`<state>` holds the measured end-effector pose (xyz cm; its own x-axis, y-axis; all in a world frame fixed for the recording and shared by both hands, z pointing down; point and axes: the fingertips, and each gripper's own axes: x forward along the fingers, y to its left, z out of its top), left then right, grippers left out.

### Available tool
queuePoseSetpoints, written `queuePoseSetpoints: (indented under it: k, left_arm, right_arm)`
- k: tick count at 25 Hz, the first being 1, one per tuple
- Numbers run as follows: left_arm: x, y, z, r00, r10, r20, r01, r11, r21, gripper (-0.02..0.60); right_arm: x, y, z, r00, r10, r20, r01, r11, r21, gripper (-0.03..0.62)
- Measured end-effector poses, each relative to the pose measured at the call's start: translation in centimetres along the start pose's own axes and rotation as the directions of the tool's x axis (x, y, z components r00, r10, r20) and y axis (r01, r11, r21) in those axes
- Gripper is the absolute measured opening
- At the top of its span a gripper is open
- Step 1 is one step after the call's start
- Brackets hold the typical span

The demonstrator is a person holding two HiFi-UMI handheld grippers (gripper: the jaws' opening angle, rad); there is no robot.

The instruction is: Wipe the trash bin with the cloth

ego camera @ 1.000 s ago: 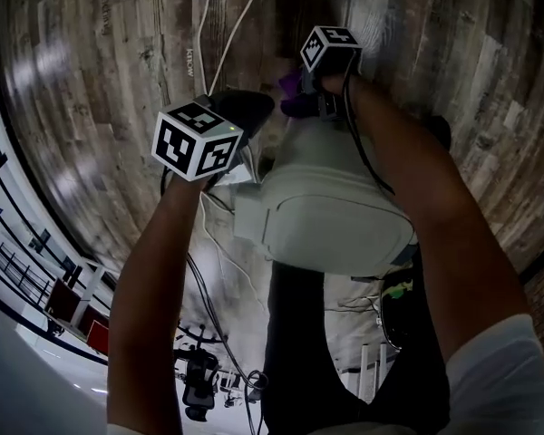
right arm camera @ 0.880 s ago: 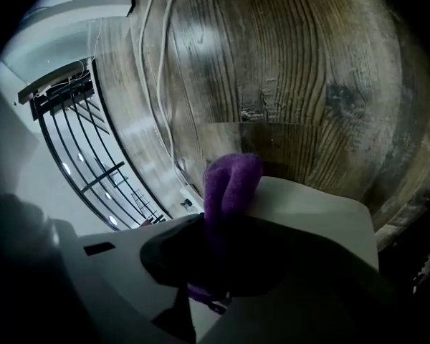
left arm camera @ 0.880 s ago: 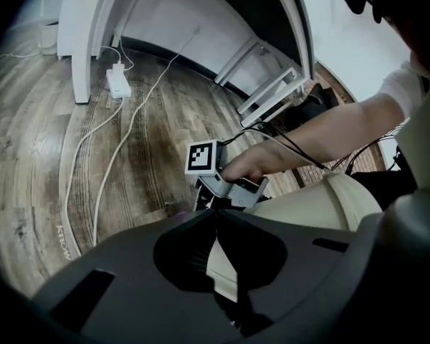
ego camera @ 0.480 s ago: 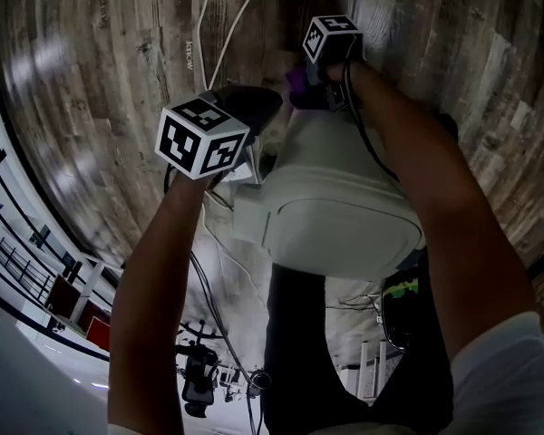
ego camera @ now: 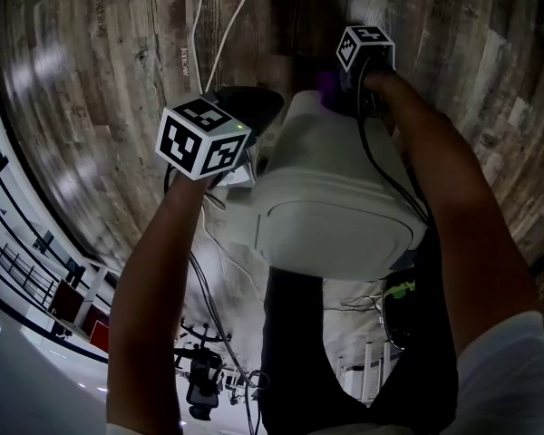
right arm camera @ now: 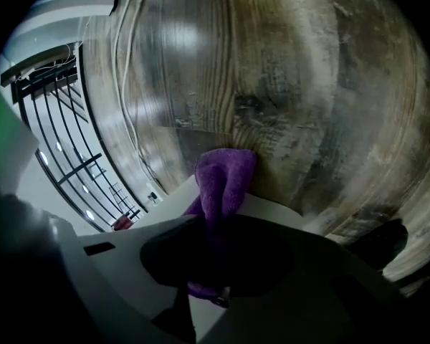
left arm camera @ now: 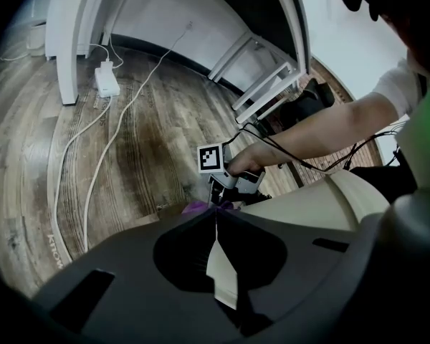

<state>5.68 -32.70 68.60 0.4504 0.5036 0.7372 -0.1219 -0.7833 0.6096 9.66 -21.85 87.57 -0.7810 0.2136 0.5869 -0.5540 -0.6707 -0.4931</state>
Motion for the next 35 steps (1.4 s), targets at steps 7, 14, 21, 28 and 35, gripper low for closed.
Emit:
queuePoseSetpoints:
  k: [7, 14, 21, 28, 35]
  left_arm:
    - [1.6, -2.1, 2.1, 1.000, -0.029, -0.011, 0.029, 0.999, 0.042, 0.005]
    - [3.3, -4.4, 4.6, 0.998, -0.050, -0.026, 0.052, 0.994, 0.100, 0.005]
    - [3.6, -6.2, 6.0, 0.998, -0.012, -0.059, 0.024, 0.979, 0.201, 0.005]
    - [-0.2, -8.9, 9.5, 0.997, 0.016, -0.078, 0.008, 0.956, 0.292, 0.005]
    - [-3.4, -16.2, 10.4, 0.987, -0.082, -0.141, 0.139, 0.875, 0.463, 0.005]
  right_arm:
    - [-1.7, -5.6, -2.3, 0.998, -0.055, 0.031, 0.054, 0.998, 0.017, 0.097]
    - [-3.5, -12.0, -5.6, 0.973, -0.231, -0.008, 0.231, 0.972, -0.049, 0.097]
    - [-6.1, -14.2, -7.0, 0.952, -0.296, 0.078, 0.302, 0.949, -0.086, 0.097]
    - [-13.5, -12.7, -9.4, 0.937, -0.183, 0.298, 0.185, 0.982, 0.019, 0.097]
    - [-19.2, -9.5, -16.2, 0.759, 0.050, 0.649, -0.255, 0.940, 0.226, 0.097]
